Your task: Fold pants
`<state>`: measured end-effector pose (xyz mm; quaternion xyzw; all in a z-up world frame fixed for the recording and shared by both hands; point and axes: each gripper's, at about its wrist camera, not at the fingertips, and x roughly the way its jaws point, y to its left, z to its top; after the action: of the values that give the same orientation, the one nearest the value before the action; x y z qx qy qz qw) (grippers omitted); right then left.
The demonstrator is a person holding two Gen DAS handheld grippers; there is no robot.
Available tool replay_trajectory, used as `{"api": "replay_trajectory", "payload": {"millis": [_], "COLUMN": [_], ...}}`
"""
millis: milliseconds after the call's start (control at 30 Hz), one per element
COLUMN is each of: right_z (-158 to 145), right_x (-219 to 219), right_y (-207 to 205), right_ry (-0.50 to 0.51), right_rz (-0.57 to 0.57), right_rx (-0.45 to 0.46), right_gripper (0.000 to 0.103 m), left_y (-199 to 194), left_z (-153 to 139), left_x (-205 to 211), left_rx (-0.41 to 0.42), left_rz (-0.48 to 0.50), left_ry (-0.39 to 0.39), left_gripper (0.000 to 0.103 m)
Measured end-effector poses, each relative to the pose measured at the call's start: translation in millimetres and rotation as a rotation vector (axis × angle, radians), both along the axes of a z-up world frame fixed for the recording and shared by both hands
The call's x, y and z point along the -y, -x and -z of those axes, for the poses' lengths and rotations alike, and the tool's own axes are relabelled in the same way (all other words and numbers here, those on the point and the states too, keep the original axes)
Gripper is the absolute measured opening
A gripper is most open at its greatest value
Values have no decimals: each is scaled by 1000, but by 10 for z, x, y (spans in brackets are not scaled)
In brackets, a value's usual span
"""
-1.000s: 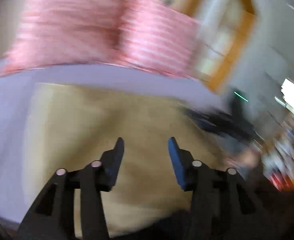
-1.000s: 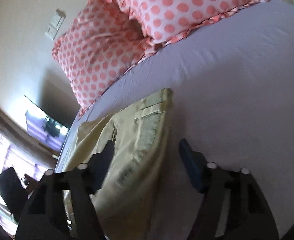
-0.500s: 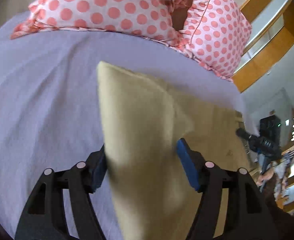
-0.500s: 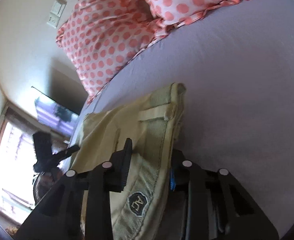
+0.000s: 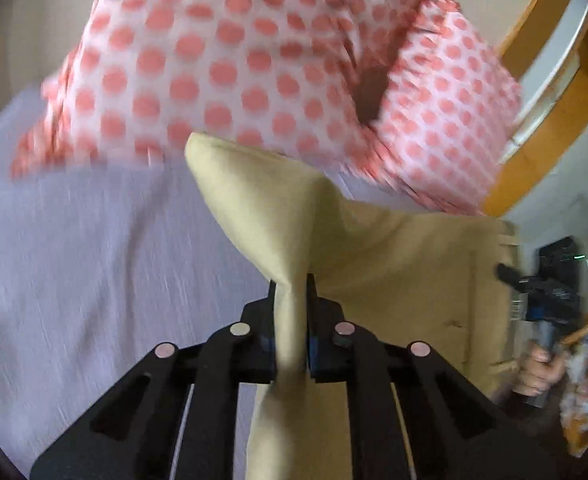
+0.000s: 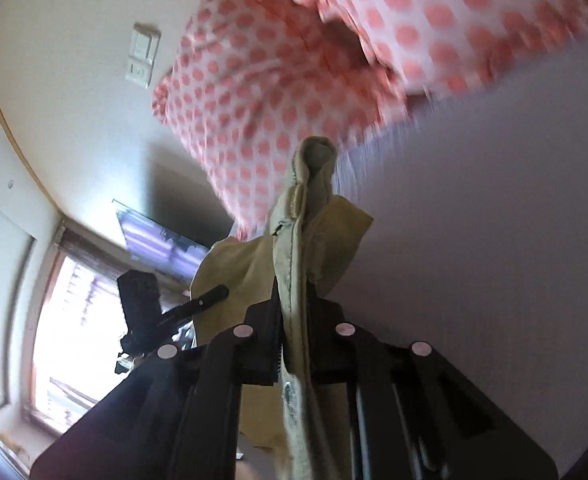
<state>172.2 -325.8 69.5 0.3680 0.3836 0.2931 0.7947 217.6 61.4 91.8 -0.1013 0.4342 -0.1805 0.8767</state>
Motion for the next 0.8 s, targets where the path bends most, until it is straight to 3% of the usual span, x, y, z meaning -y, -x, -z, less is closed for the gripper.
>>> {"api": "replay_trajectory", "payload": {"millis": [67, 167, 200, 233, 267, 333, 367, 400, 500, 567, 633, 667, 700, 733, 800], "right_z": [-3, 155, 302, 380, 456, 393, 288, 140, -79, -66, 76, 161, 272, 319, 232], "right_x": [-8, -73, -96, -113, -87, -15, 41, 95, 93, -19, -138, -174, -206, -218, -223], "right_y": [-249, -647, -779, -833, -852, -784, -705, -599, -423, -438, -524, -558, -622, -653, -574], "right_ry": [27, 148, 217, 246, 268, 298, 333, 354, 263, 226, 240, 263, 286, 287, 345], "right_rz": [29, 102, 127, 137, 148, 170, 202, 237, 206, 155, 123, 125, 137, 139, 174], "right_rx": [-7, -52, -106, -140, -185, -190, -161, -107, -22, -41, -109, -148, -200, -219, -211], "right_gripper": [10, 10, 11, 19, 24, 29, 29, 38, 59, 67, 77, 78, 78, 78, 78], "left_y": [-247, -629, -700, -715, -681, -542, -471, -369, -54, 58, -6, -76, -123, -141, -116], "left_z": [18, 275, 379, 446, 432, 310, 247, 160, -6, 59, 296, 386, 499, 529, 497], "left_x": [126, 317, 346, 345, 315, 167, 99, 22, -57, 33, 164, 207, 213, 188, 164], "left_rx": [25, -21, -46, -51, -41, -29, -13, 13, 66, 31, -77, -112, -145, -122, -126], "left_rz": [-31, -104, -123, -133, -135, -144, -148, -150, -78, -4, 23, 12, -8, -34, -55], "left_ry": [-86, -229, -266, -272, -253, -227, -215, -193, -73, -17, 5, -7, -19, -15, -32], "left_gripper": [10, 11, 17, 20, 20, 20, 20, 20, 23, 23, 24, 23, 16, 10, 11]}}
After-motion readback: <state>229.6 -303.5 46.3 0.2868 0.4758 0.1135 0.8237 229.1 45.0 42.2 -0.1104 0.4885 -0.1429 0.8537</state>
